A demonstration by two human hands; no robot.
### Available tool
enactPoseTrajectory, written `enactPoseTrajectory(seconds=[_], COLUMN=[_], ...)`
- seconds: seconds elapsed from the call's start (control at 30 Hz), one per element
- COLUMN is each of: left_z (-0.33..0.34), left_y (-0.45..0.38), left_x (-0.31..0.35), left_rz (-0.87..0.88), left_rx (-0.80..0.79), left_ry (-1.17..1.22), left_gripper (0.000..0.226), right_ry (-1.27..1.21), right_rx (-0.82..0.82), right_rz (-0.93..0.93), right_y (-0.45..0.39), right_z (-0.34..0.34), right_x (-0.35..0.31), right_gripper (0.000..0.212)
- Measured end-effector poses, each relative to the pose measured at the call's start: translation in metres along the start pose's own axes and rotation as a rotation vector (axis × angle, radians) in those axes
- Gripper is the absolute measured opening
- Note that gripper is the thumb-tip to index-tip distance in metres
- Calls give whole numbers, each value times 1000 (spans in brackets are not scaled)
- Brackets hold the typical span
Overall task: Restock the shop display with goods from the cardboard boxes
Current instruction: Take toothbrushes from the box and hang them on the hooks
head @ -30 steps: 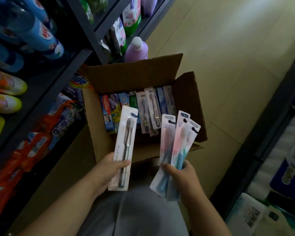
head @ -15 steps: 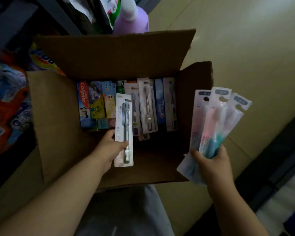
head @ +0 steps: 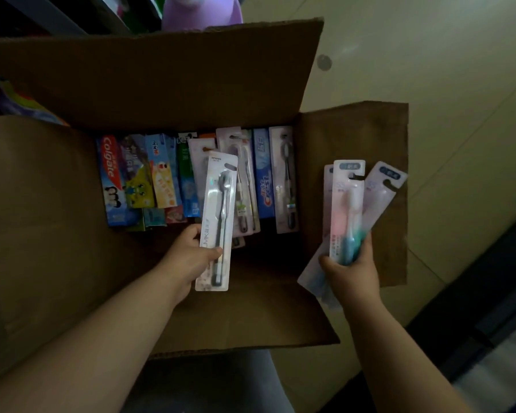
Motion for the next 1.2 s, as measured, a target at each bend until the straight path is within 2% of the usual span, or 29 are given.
enactPoseTrajectory(seconds=[0.33,0.47,0.6,0.73,0.83,0.97,1.07,1.2], left_z=[56,73,62,30,3,-29,-48,-66], left_y=[-47,-70,-70,-37,0,54,96,155], left_x=[19,38,37,25,15,9,12,27], left_rz=[39,66,109,131,128,119,117,154], left_rx=[-50,-42,-26,10,15,-6,-46,-160], left_ry=[-15,74,87,80,54,7,11,7], left_gripper=[53,66,59,32,21,21,21,23], right_ry=[25,15,32,36,47,119,99,73], right_rx=[-42,-38,-45,-47,-49,-80,-121,-229], right_rz=[4,-7,-39,-37,-41,-68,-147,-193], right_y=[-32,-36,-32,-15,7,49,87,144], right_z=[5,8,5,1,-2,-4,-3,1], right_x=[21,27,30,17,2,-22,-45,-82], right_gripper=[91,93,93,90,87,85,76,65])
Point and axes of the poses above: each hand's wrist, its own y-axis away from the middle knuckle, its own z-axis out of the palm, x = y × z, the point moved 2 cm from there along -y, towards the middle knuckle, and after that the axes turned 1 degree about -z, right-handed, at the moved point
